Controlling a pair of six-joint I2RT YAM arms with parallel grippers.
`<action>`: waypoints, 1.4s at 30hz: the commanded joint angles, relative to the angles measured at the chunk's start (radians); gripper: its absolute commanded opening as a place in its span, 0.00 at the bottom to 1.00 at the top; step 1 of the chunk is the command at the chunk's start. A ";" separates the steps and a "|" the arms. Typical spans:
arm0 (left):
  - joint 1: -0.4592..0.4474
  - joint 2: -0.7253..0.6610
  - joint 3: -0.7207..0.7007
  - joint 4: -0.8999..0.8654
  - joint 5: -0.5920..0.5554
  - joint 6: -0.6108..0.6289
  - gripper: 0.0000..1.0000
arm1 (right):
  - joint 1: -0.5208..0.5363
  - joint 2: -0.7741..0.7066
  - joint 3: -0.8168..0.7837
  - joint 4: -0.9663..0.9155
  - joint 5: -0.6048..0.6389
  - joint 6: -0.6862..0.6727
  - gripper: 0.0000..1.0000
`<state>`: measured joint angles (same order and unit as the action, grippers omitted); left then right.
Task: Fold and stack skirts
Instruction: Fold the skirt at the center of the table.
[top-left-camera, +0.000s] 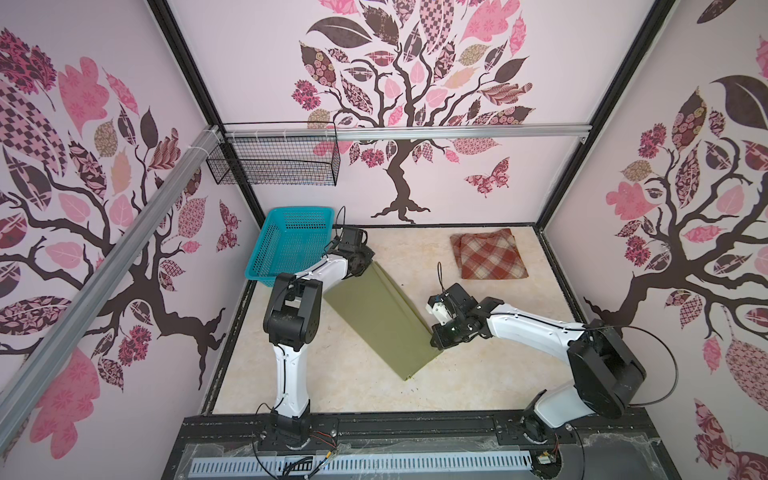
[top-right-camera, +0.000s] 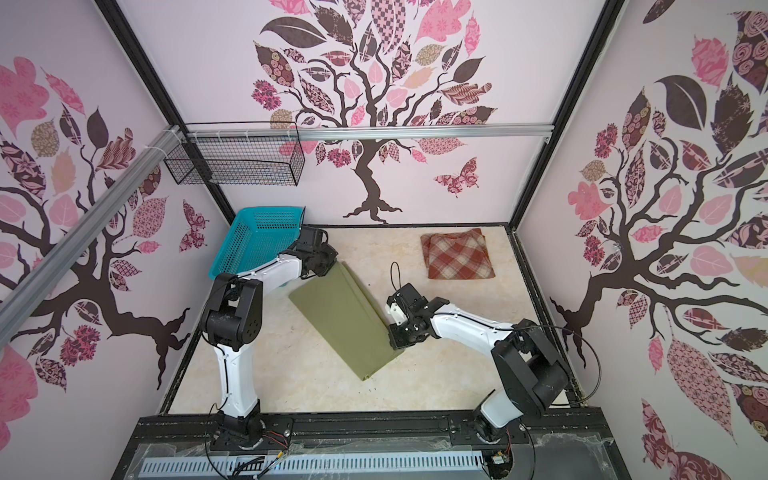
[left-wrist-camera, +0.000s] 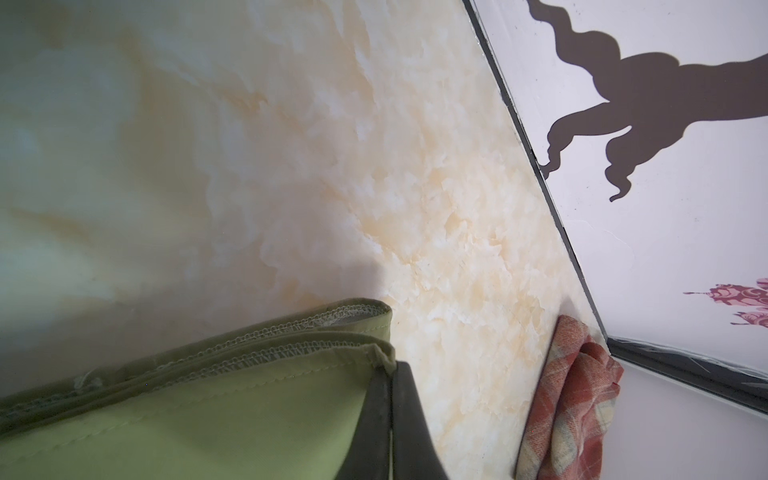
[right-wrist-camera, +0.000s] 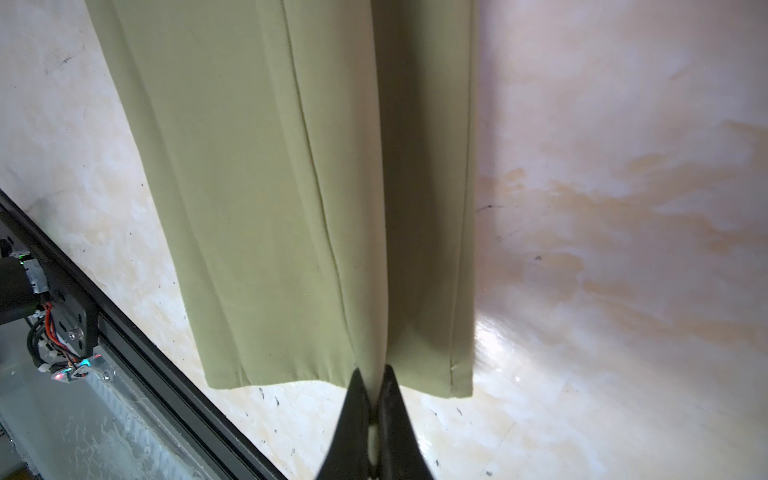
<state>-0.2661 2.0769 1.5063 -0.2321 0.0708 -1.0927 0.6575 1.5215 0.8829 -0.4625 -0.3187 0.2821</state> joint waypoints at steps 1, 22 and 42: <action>0.008 0.028 0.050 0.022 -0.002 -0.005 0.00 | -0.006 0.016 0.032 -0.021 0.027 0.001 0.00; 0.008 0.093 0.084 0.038 0.038 -0.013 0.00 | -0.009 0.062 0.027 -0.006 0.065 0.014 0.00; -0.002 0.083 0.065 0.127 0.096 -0.033 0.00 | -0.009 0.067 0.019 0.006 0.078 0.024 0.16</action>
<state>-0.2653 2.1544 1.5372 -0.1638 0.1459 -1.1229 0.6529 1.5665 0.8829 -0.4484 -0.2600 0.2951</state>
